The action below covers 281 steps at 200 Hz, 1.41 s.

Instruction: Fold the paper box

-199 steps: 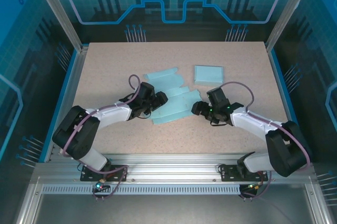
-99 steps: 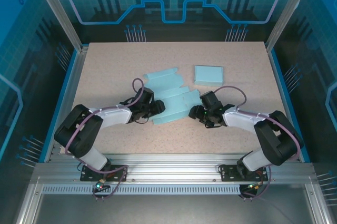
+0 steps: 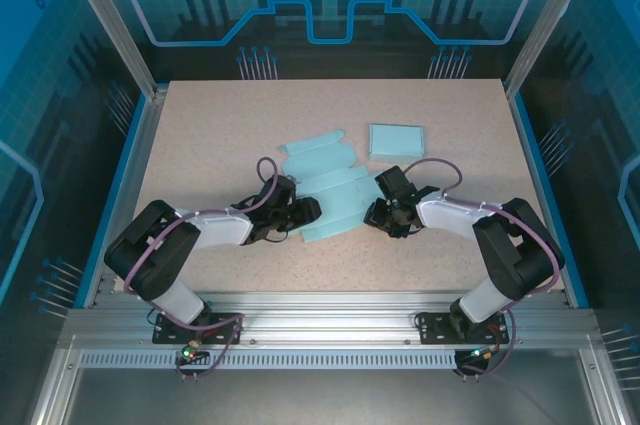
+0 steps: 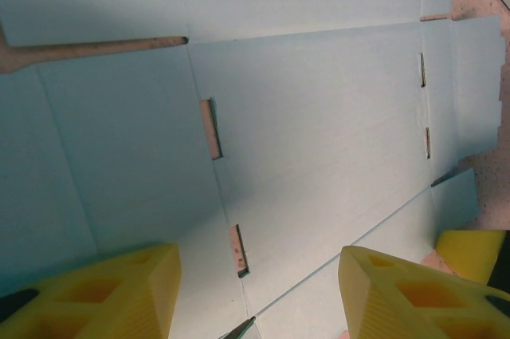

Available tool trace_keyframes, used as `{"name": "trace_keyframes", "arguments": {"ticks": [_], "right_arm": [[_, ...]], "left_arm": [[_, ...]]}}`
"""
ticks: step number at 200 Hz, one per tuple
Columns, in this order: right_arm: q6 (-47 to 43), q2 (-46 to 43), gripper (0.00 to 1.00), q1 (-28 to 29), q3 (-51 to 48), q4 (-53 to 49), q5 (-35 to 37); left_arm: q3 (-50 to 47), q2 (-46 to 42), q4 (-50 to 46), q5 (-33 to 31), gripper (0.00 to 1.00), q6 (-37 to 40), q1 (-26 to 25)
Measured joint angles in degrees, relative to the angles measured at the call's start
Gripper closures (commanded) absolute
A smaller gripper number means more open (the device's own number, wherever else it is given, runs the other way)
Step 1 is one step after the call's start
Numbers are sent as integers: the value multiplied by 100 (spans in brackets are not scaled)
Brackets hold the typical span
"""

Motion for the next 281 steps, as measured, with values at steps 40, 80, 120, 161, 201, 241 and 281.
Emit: {"name": "trace_keyframes", "arguments": {"ticks": [40,80,120,161,201,241,281], "right_arm": [[-90,-2,52,-39,0,0,-46],[-170,-46,52,-48,-9,0,-44],[-278,-70,53,-50,-22,11,-42],[-361,-68,57,-66,-13,-9,-42],[-568,-98,55,96,175,-164,181],[-782,-42,48,168,765,367,463],[-839,26,45,120,852,494,448]], "left_arm": [[0,0,-2,-13,43,-50,-24],[-48,-83,-72,-37,44,-164,15],[-160,-275,-262,-44,44,-188,190],[-181,-387,-455,-76,44,-188,258],[-190,-387,-452,-76,44,-192,258],[-192,-387,-455,-76,44,-192,258],[-192,-387,-452,-76,43,-216,258]]}}
